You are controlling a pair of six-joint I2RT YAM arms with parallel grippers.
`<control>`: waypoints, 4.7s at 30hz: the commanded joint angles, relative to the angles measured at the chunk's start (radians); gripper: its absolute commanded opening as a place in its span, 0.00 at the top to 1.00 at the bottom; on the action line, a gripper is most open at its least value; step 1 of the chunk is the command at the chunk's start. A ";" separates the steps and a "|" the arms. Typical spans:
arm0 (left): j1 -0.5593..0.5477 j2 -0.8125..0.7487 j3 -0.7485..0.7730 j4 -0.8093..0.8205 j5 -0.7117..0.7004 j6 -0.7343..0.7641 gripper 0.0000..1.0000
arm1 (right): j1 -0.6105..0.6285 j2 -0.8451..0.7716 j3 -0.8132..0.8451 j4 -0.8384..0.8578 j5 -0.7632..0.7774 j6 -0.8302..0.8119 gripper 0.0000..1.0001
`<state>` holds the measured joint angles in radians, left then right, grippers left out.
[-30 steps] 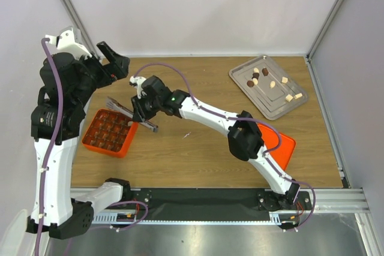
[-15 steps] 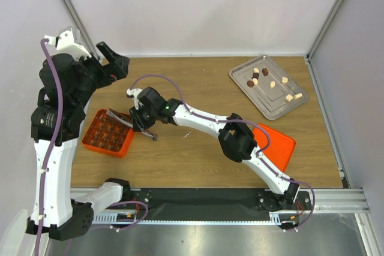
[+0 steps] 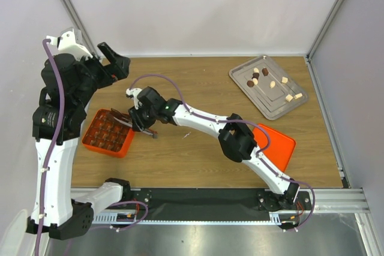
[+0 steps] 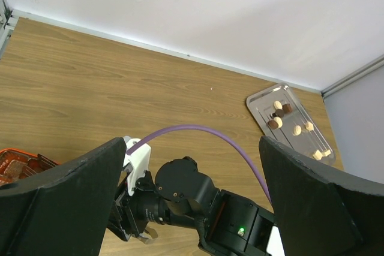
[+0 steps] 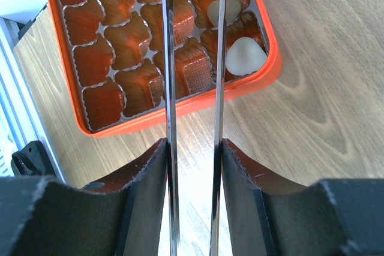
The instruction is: Pack the chocolate
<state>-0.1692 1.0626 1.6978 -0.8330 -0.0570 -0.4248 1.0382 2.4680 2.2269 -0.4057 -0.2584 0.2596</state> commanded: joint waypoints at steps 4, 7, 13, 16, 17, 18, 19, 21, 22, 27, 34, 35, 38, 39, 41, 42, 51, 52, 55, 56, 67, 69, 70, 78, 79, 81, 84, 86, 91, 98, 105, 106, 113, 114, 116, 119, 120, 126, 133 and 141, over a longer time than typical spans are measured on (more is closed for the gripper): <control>0.008 0.007 0.051 0.009 0.013 0.021 0.00 | -0.001 -0.095 0.056 0.034 0.037 -0.020 0.59; 0.008 0.016 0.074 0.002 0.026 0.015 0.00 | -0.004 -0.176 -0.004 0.051 0.054 -0.025 0.59; 0.008 0.013 0.082 0.002 0.042 0.004 0.00 | -0.024 -0.314 -0.098 0.027 0.106 -0.019 0.59; 0.008 0.014 0.077 -0.011 0.037 0.014 0.00 | -0.050 -0.385 -0.183 -0.034 0.189 -0.031 0.60; 0.008 0.017 0.076 -0.017 0.033 0.017 0.00 | -0.065 -0.452 -0.269 -0.044 0.217 -0.036 0.60; 0.008 0.016 0.069 -0.021 0.036 0.017 0.00 | -0.084 -0.483 -0.310 -0.070 0.258 -0.034 0.60; 0.008 0.013 0.062 -0.021 0.036 0.018 0.00 | -0.136 -0.519 -0.358 -0.088 0.302 -0.030 0.60; 0.008 0.001 0.031 -0.015 0.049 0.017 0.00 | -0.202 -0.631 -0.506 -0.104 0.338 -0.019 0.60; 0.008 -0.003 0.022 -0.008 0.049 0.017 0.00 | -0.280 -0.667 -0.553 -0.108 0.353 -0.019 0.59; 0.008 -0.010 -0.042 0.018 0.108 0.003 0.00 | -0.527 -0.817 -0.742 -0.159 0.365 -0.020 0.58; 0.008 -0.015 -0.099 0.055 0.132 -0.006 0.00 | -0.794 -0.822 -0.806 -0.156 0.269 -0.066 0.57; 0.008 -0.016 -0.105 0.055 0.135 -0.006 0.00 | -0.813 -0.814 -0.805 -0.162 0.268 -0.069 0.56; 0.008 -0.019 -0.119 0.058 0.137 -0.006 0.00 | -0.886 -0.785 -0.794 -0.180 0.232 -0.062 0.54; 0.008 -0.021 -0.125 0.061 0.137 -0.006 0.00 | -0.898 -0.778 -0.791 -0.195 0.257 -0.048 0.54; 0.008 -0.021 -0.127 0.063 0.140 -0.005 0.00 | -0.931 -0.767 -0.793 -0.202 0.304 -0.037 0.54; 0.008 -0.021 -0.128 0.063 0.140 -0.006 0.00 | -0.941 -0.767 -0.800 -0.196 0.306 -0.025 0.54; 0.008 -0.021 -0.125 0.057 0.134 0.004 0.00 | -1.007 -0.790 -0.808 -0.157 0.315 0.000 0.55; 0.008 -0.021 -0.127 0.057 0.135 0.006 0.00 | -1.011 -0.788 -0.808 -0.154 0.320 0.001 0.55; 0.008 -0.021 -0.133 0.063 0.138 0.003 0.00 | -1.027 -0.776 -0.808 -0.144 0.331 0.003 0.55; 0.008 -0.020 -0.135 0.064 0.138 0.003 0.00 | -1.029 -0.768 -0.805 -0.143 0.329 0.003 0.55; 0.008 -0.012 -0.138 0.067 0.129 0.009 0.00 | -1.060 -0.684 -0.788 -0.110 0.366 -0.003 0.55; 0.008 -0.009 -0.139 0.071 0.129 0.009 0.00 | -1.061 -0.667 -0.790 -0.111 0.380 0.001 0.55; 0.008 -0.007 -0.139 0.072 0.129 0.009 0.00 | -1.063 -0.661 -0.790 -0.110 0.381 0.003 0.55; 0.008 0.011 -0.135 0.081 0.131 0.011 0.00 | -1.076 -0.641 -0.794 -0.087 0.366 -0.005 0.55; 0.008 0.013 -0.135 0.081 0.132 0.011 0.00 | -1.081 -0.633 -0.788 -0.088 0.360 -0.005 0.55; 0.008 0.014 -0.135 0.083 0.132 0.011 0.00 | -1.090 -0.621 -0.785 -0.088 0.347 -0.005 0.55; 0.008 0.016 -0.133 0.084 0.128 0.014 0.00 | -1.098 -0.619 -0.790 -0.085 0.329 -0.006 0.56; 0.008 0.020 -0.135 0.087 0.128 0.014 0.00 | -1.100 -0.618 -0.790 -0.082 0.318 -0.005 0.57; 0.008 0.028 -0.130 0.089 0.134 0.012 0.00 | -1.103 -0.610 -0.788 -0.082 0.282 -0.005 0.61; 0.008 0.030 -0.101 0.084 0.131 0.014 0.00 | -1.103 -0.688 -0.793 -0.108 0.232 0.003 0.62; 0.008 0.037 -0.102 0.087 0.118 0.011 0.01 | -1.097 -0.767 -0.805 -0.143 0.162 0.012 0.62; 0.008 0.040 -0.101 0.084 0.114 0.012 0.00 | -1.093 -0.776 -0.808 -0.147 0.151 0.012 0.63; 0.008 0.082 -0.046 0.029 0.060 0.046 0.00 | -0.940 -0.863 -0.828 -0.117 0.067 0.066 0.63; 0.008 0.083 -0.015 0.020 0.060 0.047 0.00 | -0.850 -0.868 -0.813 -0.111 0.067 0.082 0.63; 0.008 0.074 0.008 0.012 0.019 0.043 0.00 | -0.759 -0.856 -0.788 -0.087 0.088 0.105 0.63; 0.008 0.043 0.014 0.017 0.005 0.029 0.00 | -0.580 -0.804 -0.722 -0.022 0.107 0.151 0.63; 0.008 0.037 0.017 0.012 0.005 0.027 0.00 | -0.542 -0.787 -0.684 -0.003 0.110 0.159 0.63; 0.008 0.076 0.129 -0.046 0.042 0.031 0.00 | -0.273 -0.568 -0.483 0.122 0.088 0.170 0.64; 0.008 0.092 0.140 -0.041 0.104 0.040 0.00 | -0.077 -0.258 -0.083 0.070 0.073 0.079 0.63; 0.008 0.040 0.040 0.023 0.203 -0.003 0.00 | -0.007 -0.107 0.028 0.148 -0.001 0.112 0.64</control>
<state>-0.1673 1.1370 1.7618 -0.8516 0.0769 -0.4110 1.0370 2.3466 2.2040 -0.3424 -0.2264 0.3660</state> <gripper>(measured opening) 0.996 0.369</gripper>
